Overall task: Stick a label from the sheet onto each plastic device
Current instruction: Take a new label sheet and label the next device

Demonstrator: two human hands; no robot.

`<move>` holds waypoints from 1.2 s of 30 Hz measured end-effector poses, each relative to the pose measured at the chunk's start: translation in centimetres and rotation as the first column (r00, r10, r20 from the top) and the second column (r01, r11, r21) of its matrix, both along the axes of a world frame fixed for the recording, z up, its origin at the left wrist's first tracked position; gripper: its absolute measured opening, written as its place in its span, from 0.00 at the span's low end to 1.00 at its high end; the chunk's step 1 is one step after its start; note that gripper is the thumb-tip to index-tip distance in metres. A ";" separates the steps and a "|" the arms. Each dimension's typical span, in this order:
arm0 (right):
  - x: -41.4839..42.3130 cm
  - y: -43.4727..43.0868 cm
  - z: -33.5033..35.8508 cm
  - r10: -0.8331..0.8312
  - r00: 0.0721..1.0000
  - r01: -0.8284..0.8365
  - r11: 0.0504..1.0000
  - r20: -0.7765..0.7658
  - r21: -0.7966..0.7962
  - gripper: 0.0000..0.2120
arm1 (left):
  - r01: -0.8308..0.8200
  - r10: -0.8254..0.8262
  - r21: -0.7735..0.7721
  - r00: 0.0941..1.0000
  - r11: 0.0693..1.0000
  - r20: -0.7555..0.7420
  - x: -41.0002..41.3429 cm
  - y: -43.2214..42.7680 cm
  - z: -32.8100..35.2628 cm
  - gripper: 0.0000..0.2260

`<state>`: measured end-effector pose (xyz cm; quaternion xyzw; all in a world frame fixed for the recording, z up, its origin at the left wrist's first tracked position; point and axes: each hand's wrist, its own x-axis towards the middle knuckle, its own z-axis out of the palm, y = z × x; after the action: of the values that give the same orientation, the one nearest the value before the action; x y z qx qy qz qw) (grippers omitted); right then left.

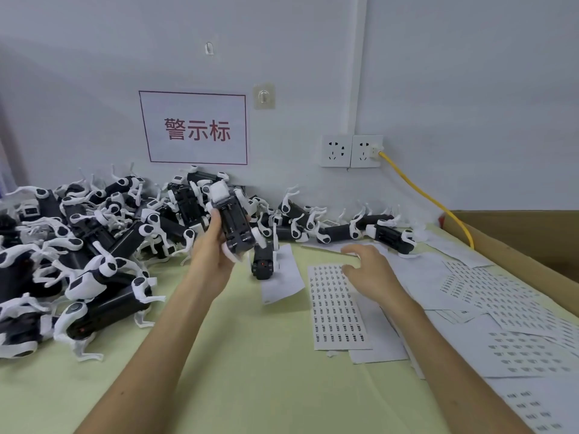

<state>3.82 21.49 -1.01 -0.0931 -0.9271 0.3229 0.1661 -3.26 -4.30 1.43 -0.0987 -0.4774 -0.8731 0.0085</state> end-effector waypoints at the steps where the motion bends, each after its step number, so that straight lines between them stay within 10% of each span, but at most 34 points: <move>1: 0.1 -0.1 0.2 0.013 0.997 -0.018 0.998 -0.078 -0.061 0.17 | 0.108 -0.111 0.086 0.994 0.990 0.020 0.1 0.0 0.0 0.22; 6: 1.0 -2.0 1.6 0.154 0.929 -0.259 0.920 -0.338 -0.293 0.11 | 0.267 -0.273 0.178 0.962 0.947 0.010 0.7 1.4 -0.8 0.19; 10: 1.9 -4.4 0.8 0.409 0.858 -0.492 0.830 -0.312 -0.265 0.25 | 0.358 -0.371 0.167 0.927 0.919 0.050 1.3 2.7 -1.2 0.15; 17: 1.6 -6.1 -0.8 0.310 0.873 -0.338 0.941 -0.376 -0.008 0.29 | 0.385 -0.386 0.026 0.921 0.923 0.057 2.3 3.8 -1.8 0.21; 36: 1.6 -5.4 0.2 0.321 0.891 -0.411 0.870 -0.321 -0.270 0.06 | 0.265 -0.295 -0.288 0.954 0.920 -0.064 2.5 3.8 -1.9 0.21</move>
<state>5.37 16.06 -0.82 0.1035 -0.8292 0.5092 0.2060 -0.76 -0.46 -0.46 -0.2122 -0.5744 -0.7836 -0.1050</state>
